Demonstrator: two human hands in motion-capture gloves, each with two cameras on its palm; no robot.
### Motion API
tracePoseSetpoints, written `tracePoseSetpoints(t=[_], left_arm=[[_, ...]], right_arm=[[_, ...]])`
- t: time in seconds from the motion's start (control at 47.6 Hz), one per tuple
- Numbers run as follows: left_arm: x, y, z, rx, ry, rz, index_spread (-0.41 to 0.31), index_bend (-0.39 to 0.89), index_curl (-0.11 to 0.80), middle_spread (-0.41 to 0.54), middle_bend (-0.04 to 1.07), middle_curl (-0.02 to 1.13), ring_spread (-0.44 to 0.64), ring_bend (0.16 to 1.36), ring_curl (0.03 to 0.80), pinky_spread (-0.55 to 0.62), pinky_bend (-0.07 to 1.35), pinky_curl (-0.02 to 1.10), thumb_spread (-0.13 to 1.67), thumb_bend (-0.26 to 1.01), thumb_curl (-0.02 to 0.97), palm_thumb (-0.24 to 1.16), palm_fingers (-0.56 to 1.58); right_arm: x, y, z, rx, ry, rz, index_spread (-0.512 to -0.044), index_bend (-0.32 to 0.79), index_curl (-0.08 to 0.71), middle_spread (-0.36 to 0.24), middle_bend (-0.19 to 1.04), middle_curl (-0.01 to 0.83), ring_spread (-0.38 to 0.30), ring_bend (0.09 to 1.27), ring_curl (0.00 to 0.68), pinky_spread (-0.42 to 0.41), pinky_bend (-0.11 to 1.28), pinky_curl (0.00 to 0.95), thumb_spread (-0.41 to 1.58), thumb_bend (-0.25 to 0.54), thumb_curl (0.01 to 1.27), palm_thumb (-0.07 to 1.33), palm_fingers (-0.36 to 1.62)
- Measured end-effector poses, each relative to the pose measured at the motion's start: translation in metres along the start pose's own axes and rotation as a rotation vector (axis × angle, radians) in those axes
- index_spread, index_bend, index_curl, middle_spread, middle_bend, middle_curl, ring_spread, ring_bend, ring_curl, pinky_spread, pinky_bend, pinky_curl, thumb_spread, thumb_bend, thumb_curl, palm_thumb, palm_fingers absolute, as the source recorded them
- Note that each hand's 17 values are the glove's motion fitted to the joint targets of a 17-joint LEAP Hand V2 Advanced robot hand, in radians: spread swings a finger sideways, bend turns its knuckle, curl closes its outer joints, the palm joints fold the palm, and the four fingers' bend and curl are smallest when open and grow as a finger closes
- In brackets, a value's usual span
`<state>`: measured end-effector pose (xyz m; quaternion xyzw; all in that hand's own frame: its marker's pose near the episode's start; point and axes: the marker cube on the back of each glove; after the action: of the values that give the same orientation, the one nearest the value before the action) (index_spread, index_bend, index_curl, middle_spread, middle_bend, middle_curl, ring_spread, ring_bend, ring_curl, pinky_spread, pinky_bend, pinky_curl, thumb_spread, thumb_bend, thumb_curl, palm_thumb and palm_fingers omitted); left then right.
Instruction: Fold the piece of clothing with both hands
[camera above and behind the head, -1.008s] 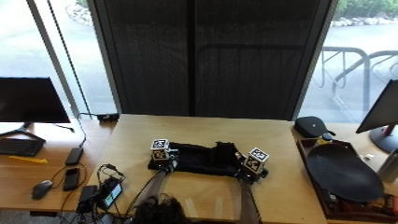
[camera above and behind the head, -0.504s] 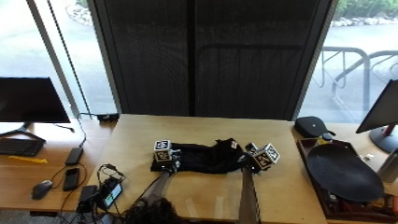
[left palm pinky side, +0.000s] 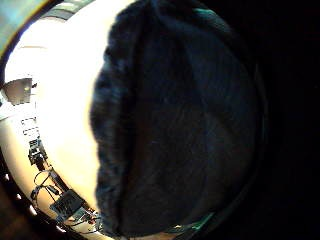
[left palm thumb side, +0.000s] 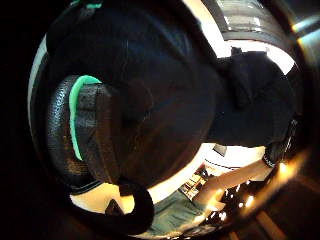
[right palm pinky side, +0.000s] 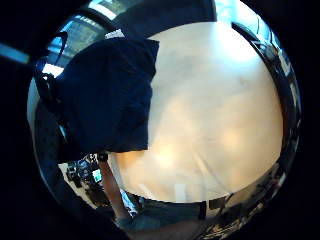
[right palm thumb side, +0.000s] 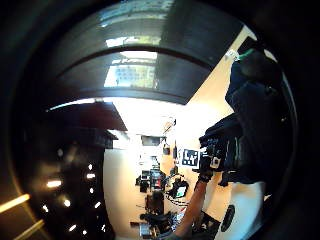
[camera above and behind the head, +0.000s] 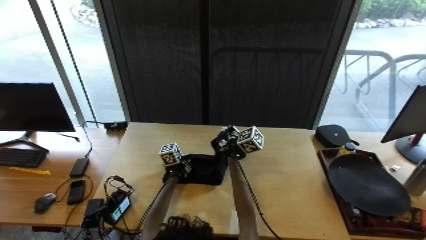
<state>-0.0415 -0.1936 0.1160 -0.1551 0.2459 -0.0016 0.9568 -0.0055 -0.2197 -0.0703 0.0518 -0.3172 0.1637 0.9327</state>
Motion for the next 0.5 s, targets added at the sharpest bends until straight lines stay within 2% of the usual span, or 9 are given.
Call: tracePoseSetpoints(t=[0.021,0.063,0.105,0.147,0.231,0.336,0.441,0.504], left_arm=[[0.001,0.001,-0.004,-0.029,0.047,0.014,-0.122,0.21,0.439,0.055,0.2,0.35,0.37,0.46,0.316,0.46,0.37,0.31,1.45,0.0,0.207,0.13,0.26],[-0.005,0.0,-0.015,-0.059,0.088,-0.019,-0.13,0.22,0.437,0.031,0.22,0.36,0.34,0.45,0.304,0.46,0.33,0.29,1.45,0.0,0.209,0.13,0.34],[-0.01,-0.002,-0.025,-0.049,0.123,-0.016,-0.133,0.2,0.437,0.018,0.23,0.36,0.31,0.47,0.311,0.45,0.3,0.29,1.46,0.0,0.209,0.14,0.39],[-0.013,-0.007,-0.039,0.028,0.152,0.016,-0.135,0.19,0.438,0.015,0.22,0.37,0.29,0.49,0.319,0.44,0.28,0.28,1.47,0.0,0.21,0.15,0.41],[-0.018,-0.007,-0.088,0.268,0.233,0.033,-0.135,0.18,0.439,0.015,0.2,0.38,0.25,0.5,0.33,0.42,0.27,0.29,1.5,0.02,0.212,0.17,0.43],[-0.006,0.023,-0.143,0.351,0.33,-0.059,-0.138,0.19,0.445,0.002,0.2,0.39,0.22,0.48,0.326,0.41,0.24,0.28,1.53,0.04,0.221,0.22,0.49],[0.006,0.043,-0.179,0.422,0.218,-0.045,-0.144,0.19,0.447,-0.013,0.21,0.4,0.19,0.46,0.323,0.4,0.19,0.28,1.56,0.06,0.231,0.25,0.54],[0.012,0.052,-0.191,0.451,0.143,-0.031,-0.146,0.18,0.447,-0.019,0.21,0.4,0.18,0.45,0.324,0.4,0.18,0.27,1.57,0.07,0.234,0.26,0.55]], right_arm=[[-0.018,0.01,-0.001,0.022,-0.026,-0.078,-0.283,0.02,0.011,-0.226,0.45,0.488,-0.266,0.81,0.45,-0.356,0.81,0.376,0.61,-0.031,0.61,1.03,1.03],[-0.048,0.025,0.002,0.021,-0.072,-0.191,-0.286,0.03,0.015,-0.225,0.44,0.485,-0.266,0.79,0.448,-0.357,0.79,0.373,0.6,-0.029,0.61,1.03,1.04],[-0.063,0.031,0.009,0.001,-0.088,-0.236,-0.288,0.03,0.02,-0.225,0.43,0.484,-0.263,0.78,0.446,-0.358,0.78,0.372,0.58,-0.03,0.62,1.03,1.05],[-0.071,0.034,0.019,-0.017,-0.062,-0.233,-0.289,0.03,0.025,-0.225,0.42,0.483,-0.263,0.78,0.447,-0.358,0.77,0.37,0.57,-0.029,0.63,1.03,1.06],[-0.089,0.038,0.051,-0.026,0.014,-0.242,-0.29,0.02,0.03,-0.231,0.41,0.484,-0.263,0.77,0.446,-0.359,0.76,0.37,0.54,-0.029,0.64,1.03,1.07],[-0.103,0.052,0.1,-0.143,0.032,-0.243,-0.293,0.02,0.034,-0.235,0.39,0.485,-0.263,0.75,0.447,-0.36,0.75,0.37,0.51,-0.033,0.65,1.03,1.08],[-0.102,0.064,0.14,-0.215,0.064,-0.231,-0.294,0.02,0.036,-0.237,0.38,0.489,-0.264,0.74,0.449,-0.36,0.74,0.37,0.49,-0.031,0.66,1.03,1.08],[-0.099,0.061,0.161,-0.159,0.09,-0.279,-0.295,0.02,0.037,-0.238,0.38,0.489,-0.265,0.75,0.451,-0.357,0.74,0.372,0.48,-0.031,0.67,1.03,1.08]])
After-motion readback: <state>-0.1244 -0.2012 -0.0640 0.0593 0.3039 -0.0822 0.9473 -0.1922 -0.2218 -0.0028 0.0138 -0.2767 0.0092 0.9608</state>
